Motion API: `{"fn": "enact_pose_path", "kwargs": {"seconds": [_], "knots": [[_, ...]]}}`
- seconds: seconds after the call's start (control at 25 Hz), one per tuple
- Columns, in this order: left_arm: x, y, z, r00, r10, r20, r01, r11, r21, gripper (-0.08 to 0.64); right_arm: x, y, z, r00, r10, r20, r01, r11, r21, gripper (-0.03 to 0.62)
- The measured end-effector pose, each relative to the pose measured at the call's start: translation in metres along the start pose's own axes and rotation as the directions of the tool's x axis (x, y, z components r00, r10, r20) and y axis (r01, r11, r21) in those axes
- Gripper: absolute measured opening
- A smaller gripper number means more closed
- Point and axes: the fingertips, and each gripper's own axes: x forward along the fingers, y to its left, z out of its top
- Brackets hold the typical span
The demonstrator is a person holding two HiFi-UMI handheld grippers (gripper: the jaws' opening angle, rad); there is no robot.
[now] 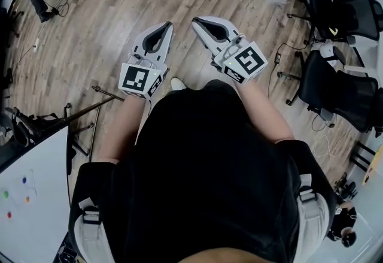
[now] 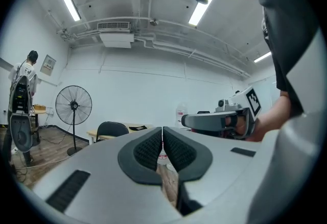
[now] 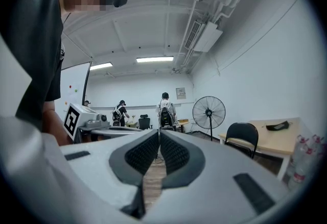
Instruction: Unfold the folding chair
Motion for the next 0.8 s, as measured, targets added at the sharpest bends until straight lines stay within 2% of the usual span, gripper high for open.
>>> {"fn": "enact_pose_path", "kwargs": {"seconds": [0.16, 0.36, 0.8], "knots": [[0.004, 0.01, -0.008, 1.0, -0.005, -0.014, 0.004, 1.0, -0.019, 0.0, 0.007, -0.007, -0.004, 1.0, -0.014, -0.014, 0.014, 1.0, 0.007, 0.0], [0.028, 0.017, -0.017, 0.999, -0.022, -0.038, 0.021, 0.999, -0.034, 0.0, 0.01, -0.035, -0.014, 0.999, -0.038, -0.029, 0.039, 0.998, 0.044, 0.001], [0.137, 0.048, -0.007, 0.997, -0.006, -0.073, 0.007, 1.0, 0.009, 0.0, 0.031, -0.15, -0.015, 1.0, 0.005, -0.027, -0.003, 0.997, 0.072, 0.0]]}}
